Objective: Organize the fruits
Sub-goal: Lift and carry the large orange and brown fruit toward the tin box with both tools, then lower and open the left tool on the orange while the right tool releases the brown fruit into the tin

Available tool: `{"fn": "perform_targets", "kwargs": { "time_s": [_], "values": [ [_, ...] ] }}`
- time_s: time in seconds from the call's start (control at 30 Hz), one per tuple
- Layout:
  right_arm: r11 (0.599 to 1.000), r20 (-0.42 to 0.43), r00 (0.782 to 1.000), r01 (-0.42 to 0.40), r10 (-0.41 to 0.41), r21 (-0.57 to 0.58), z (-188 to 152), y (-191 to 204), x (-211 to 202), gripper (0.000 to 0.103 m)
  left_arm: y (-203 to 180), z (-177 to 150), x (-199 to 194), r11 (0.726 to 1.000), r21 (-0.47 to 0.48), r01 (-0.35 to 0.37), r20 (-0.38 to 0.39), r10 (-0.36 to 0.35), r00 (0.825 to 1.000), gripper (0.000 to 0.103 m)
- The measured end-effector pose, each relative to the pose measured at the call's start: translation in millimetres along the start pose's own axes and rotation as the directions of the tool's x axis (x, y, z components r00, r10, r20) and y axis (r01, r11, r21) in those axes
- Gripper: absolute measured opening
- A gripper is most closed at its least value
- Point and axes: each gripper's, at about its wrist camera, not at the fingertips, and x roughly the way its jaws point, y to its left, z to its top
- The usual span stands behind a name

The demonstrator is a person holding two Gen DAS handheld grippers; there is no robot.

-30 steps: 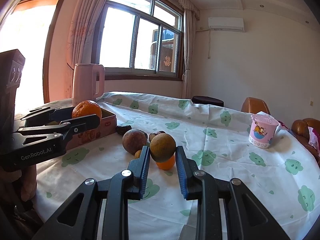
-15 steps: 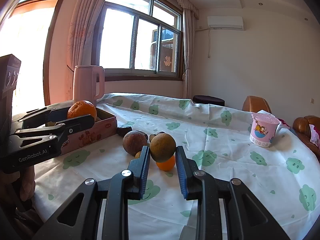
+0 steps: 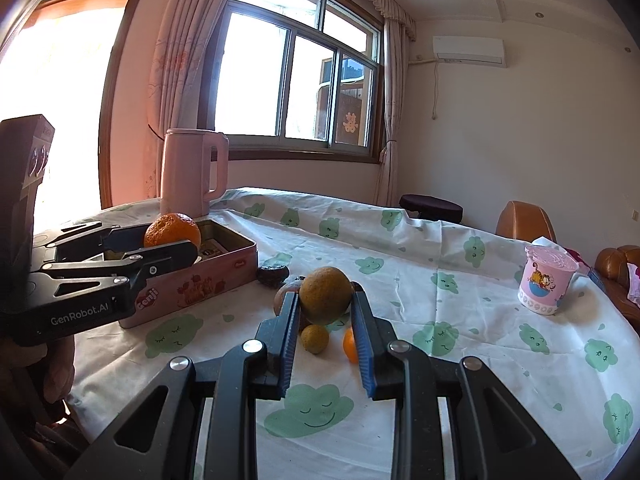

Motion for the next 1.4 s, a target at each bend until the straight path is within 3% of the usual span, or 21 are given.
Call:
{"fn": "perform_targets", "kwargs": {
  "time_s": [0.4,0.87,1.4],
  "values": [
    [0.997,0.007,0.998,-0.068,0.068,-0.034,36,24,16,0.028,36,4,7,0.997,-0.061,-0.042,-0.052,0.039,0.998,0.049],
    [0.982,-0.032,0.988,-0.153,0.150,-0.114,72,73,68,0.028,87,12,29,0.991,-0.074,-0.112,-0.119,0.103,0.988,0.049],
    [0.979,-0.117,0.975,-0.196,0.189,-0.055,86,95,131,0.028,120,17,64,0.989,-0.050,-0.138,-0.212,0.125,0.969,0.049]
  ]
}}
